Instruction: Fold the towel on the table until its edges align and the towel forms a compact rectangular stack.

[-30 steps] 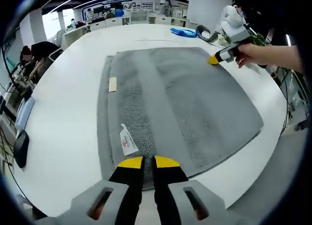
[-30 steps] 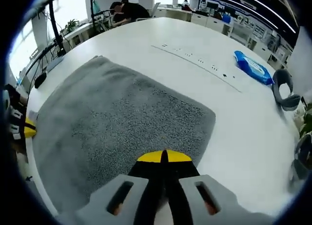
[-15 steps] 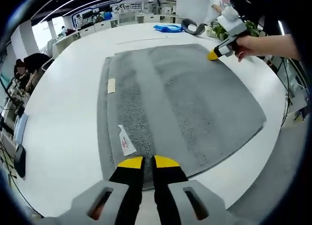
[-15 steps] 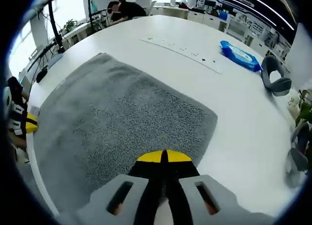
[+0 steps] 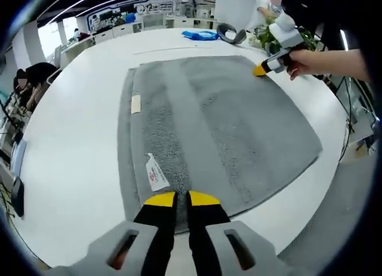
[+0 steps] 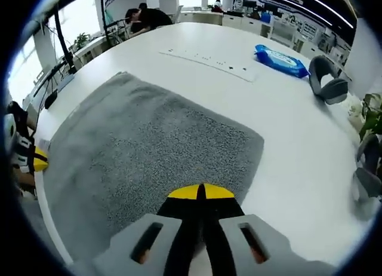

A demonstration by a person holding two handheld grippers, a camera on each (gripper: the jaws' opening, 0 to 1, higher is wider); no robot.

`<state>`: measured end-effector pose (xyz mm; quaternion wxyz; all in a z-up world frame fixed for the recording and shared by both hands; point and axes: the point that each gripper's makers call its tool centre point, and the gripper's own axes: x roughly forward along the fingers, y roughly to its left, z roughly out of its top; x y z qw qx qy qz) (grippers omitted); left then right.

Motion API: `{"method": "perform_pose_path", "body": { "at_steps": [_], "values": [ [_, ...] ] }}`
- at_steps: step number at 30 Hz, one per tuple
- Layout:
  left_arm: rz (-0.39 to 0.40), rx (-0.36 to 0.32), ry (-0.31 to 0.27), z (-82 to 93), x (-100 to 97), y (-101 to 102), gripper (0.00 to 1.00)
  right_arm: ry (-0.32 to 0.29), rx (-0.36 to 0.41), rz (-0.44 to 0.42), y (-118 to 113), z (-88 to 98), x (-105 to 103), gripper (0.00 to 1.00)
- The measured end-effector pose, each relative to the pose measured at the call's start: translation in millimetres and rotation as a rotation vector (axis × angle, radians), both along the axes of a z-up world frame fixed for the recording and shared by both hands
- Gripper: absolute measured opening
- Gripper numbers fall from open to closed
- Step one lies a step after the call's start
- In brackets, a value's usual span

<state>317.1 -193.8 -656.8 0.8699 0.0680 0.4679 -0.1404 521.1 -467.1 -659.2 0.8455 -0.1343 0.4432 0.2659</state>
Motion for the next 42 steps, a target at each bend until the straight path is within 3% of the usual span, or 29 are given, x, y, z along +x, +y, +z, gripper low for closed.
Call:
{"method": "perform_pose_path", "body": {
  "at_steps": [11,33,42],
  "values": [
    [-0.067,0.028,0.041,-1.3,4.2,0.1,0.06,-0.016,0.003,-0.067,-13.7,-0.2,-17.1,0.00],
    [-0.282,0.191,0.035,-0.1,55.4,6.4,0.05,-0.047,-0.008,-0.180,-52.1,-0.3,-82.8,0.00],
    [-0.320,0.222,0.036,0.2,69.9,6.5,0.04,-0.040,-0.014,-0.199,-56.2,-0.8,-104.9,0.00]
  ]
}}
